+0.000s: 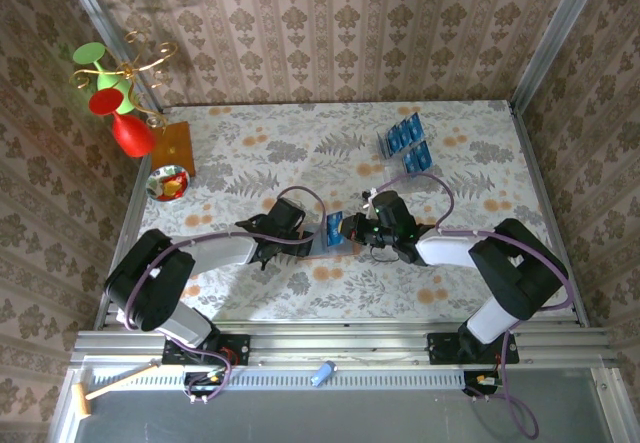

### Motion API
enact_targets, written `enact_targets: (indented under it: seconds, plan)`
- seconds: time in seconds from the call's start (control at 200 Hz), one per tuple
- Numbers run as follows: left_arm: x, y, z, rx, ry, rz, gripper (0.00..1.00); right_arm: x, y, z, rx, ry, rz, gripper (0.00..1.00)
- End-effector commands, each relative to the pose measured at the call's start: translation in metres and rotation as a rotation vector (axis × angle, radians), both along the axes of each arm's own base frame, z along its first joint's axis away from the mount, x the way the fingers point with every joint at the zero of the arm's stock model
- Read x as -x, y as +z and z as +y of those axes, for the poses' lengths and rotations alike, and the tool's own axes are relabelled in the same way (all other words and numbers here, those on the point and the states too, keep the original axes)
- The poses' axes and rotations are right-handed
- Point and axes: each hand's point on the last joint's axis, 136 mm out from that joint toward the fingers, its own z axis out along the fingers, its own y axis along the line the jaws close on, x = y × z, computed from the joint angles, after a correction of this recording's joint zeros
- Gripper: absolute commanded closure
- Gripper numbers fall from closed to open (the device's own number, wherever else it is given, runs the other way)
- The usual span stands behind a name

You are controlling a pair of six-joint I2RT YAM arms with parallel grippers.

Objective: Put the credit cards into the card holder

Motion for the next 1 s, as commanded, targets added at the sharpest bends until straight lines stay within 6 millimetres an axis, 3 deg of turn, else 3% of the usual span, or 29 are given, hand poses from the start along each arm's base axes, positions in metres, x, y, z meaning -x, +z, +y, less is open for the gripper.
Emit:
enact_targets:
  seconds: [0.0, 0.435, 0.995]
  plan:
    - [0.014, -0.012, 0.014, -0.059, 0.01, 0.038, 0.0, -0.007, 0.006, 0.005, -0.062, -0.009, -0.05, 1.0]
    - [0.014, -0.013, 0.014, -0.063, 0.011, 0.039, 0.0, -0.018, -0.006, 0.003, -0.067, -0.033, -0.092, 1.0]
    - [0.013, -0.012, 0.014, -0.065, 0.011, 0.037, 0.0, -0.016, -0.021, 0.001, -0.09, -0.038, -0.071, 1.0]
